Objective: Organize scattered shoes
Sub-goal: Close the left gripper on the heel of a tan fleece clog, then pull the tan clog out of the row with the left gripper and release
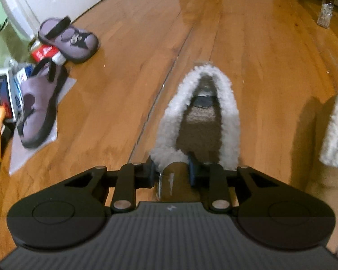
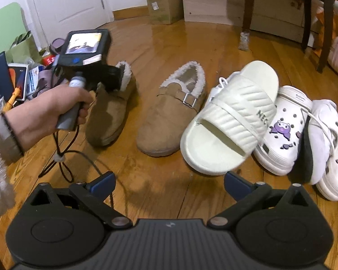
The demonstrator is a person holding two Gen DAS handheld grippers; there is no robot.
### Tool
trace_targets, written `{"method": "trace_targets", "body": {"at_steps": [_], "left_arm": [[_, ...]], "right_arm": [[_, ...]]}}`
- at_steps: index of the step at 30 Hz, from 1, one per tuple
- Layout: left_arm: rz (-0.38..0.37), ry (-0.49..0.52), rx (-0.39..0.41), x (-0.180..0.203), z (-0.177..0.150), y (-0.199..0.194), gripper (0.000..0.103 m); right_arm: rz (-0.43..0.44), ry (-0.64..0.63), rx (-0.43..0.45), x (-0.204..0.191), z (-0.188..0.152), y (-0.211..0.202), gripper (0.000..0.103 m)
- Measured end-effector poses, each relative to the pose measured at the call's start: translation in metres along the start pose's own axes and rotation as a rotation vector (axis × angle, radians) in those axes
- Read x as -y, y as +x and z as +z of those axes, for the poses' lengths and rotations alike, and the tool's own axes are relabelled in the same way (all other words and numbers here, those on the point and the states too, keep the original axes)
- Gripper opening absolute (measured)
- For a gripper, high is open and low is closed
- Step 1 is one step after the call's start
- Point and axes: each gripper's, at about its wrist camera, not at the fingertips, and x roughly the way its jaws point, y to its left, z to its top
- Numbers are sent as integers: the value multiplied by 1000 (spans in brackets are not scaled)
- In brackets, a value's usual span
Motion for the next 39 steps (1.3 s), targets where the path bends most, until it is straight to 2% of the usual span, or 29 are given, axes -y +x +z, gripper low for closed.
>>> {"method": "trace_targets", "body": {"at_steps": [7, 12, 14, 15, 16, 17, 19, 21, 22, 25, 29, 32, 34, 37, 39], "left_arm": [[-55, 34, 26, -16, -51, -50, 24], [-138, 32, 51, -29, -97, -104, 24], [-166, 42, 77, -34, -126, -141, 24], [-173, 43, 88, -35, -135, -153, 22], [-183, 35, 106, -36, -145, -168, 4], [-196, 21, 142, -40, -156, -189, 0], [-182, 37, 218, -41, -168, -222, 0], [-157, 79, 233, -34, -178, -241, 0], [-161, 82, 221, -32, -182, -245, 0], [-208, -21, 117, -40, -185, -232, 0], [-174, -92, 23, -43, -197, -203, 4], [-201, -127, -19, -48, -207, -191, 17], [-203, -126, -29, -51, -211, -189, 35], [-184, -83, -47, -59, -219, -191, 40], [-212, -77, -59, -67, -224, -194, 44]], "right_arm": [[-13, 72, 11, 12, 0, -4, 103], [-28, 92, 21, 16, -7, -10, 103], [-28, 97, 16, 18, -14, -14, 103], [-27, 101, 11, 19, -18, -16, 103], [-24, 106, 3, 20, -21, -17, 103], [-16, 118, -17, 23, -27, -20, 103], [-1, 147, -55, 29, -41, -27, 103], [8, 172, -66, 33, -53, -33, 103], [11, 174, -71, 33, -58, -34, 103], [18, 168, -94, 31, -70, -34, 103], [25, 123, -115, 22, -77, -31, 103], [36, 100, -109, 17, -78, -34, 103], [53, 84, -111, 15, -78, -34, 103], [81, 54, -117, 7, -77, -29, 103], [91, 27, -129, -2, -77, -22, 103]]}}
